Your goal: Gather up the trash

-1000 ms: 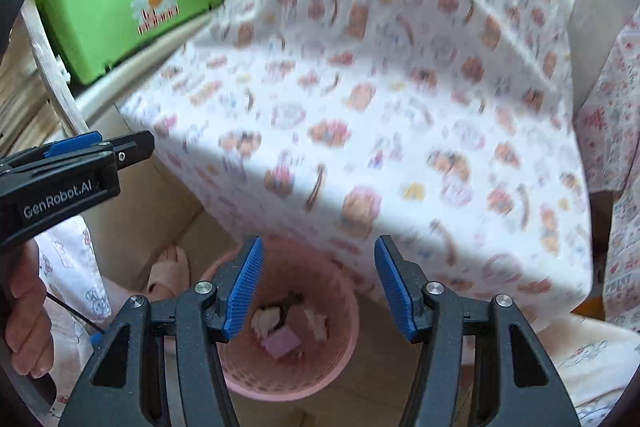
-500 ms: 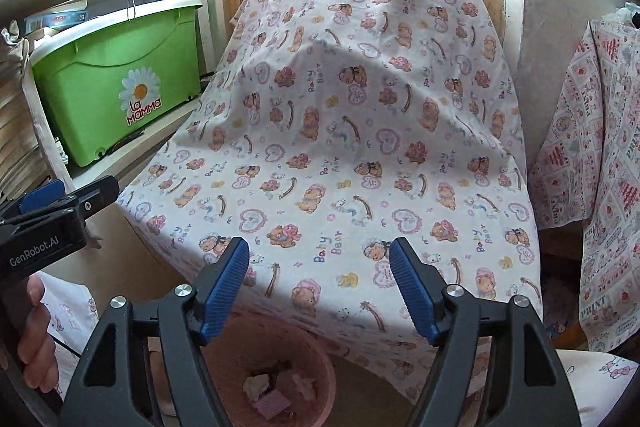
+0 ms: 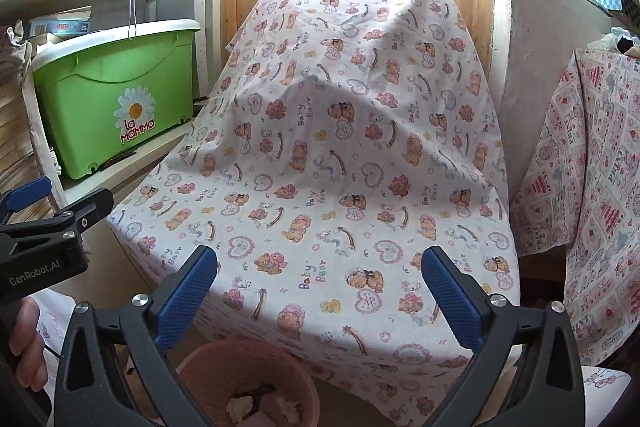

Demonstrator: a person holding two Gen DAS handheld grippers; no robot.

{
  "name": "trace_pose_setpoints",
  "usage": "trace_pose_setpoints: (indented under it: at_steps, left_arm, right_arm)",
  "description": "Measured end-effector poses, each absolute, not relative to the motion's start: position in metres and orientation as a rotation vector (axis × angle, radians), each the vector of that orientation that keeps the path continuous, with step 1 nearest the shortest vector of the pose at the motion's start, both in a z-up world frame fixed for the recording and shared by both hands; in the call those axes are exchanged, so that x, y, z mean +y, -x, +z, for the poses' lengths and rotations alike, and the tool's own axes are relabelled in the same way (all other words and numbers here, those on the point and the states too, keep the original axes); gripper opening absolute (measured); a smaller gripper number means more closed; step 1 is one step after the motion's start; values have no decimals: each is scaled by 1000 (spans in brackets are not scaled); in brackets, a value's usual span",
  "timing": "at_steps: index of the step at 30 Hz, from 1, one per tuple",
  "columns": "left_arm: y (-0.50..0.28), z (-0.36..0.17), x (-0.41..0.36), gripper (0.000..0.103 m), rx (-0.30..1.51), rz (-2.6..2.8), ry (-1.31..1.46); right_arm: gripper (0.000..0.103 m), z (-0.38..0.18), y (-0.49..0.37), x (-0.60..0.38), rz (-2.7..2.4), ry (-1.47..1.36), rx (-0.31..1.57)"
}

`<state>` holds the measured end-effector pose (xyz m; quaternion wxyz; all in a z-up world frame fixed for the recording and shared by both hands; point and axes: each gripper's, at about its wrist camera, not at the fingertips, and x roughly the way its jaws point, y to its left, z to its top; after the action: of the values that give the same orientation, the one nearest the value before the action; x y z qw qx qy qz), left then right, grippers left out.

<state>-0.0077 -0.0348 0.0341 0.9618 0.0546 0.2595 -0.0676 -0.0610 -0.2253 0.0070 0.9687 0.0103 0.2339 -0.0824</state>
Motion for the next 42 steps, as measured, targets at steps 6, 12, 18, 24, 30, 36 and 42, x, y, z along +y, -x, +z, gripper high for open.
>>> trace_pose_setpoints:
  at_steps: [6,12,18,24,30,36,42]
  left_arm:
    - [6,33,-33,101,538,-133,-98]
    - [6,32,-32,101,542,-124,-101]
    - [6,32,-31,101,537,-123,-111]
    - [5,30,-31,101,549,-129,-113]
    - [6,30,-33,101,538,-124,-122]
    - [4,29,-32,101,544,-126,-113]
    - [2,29,-32,101,555,-120,-102]
  right_arm:
    - [103,6,60,-225,-154,-34,487]
    - [103,3,58,-226,-154,-42,508]
    - [103,-1,55,-232,-151,-79,533]
    - [103,-1,53,-240,-161,-122,542]
    - [103,-1,53,-243,-166,-130,545]
    - [103,-3,51,-242,-162,-128,554]
    - [103,-4,48,-240,-159,-124,560]
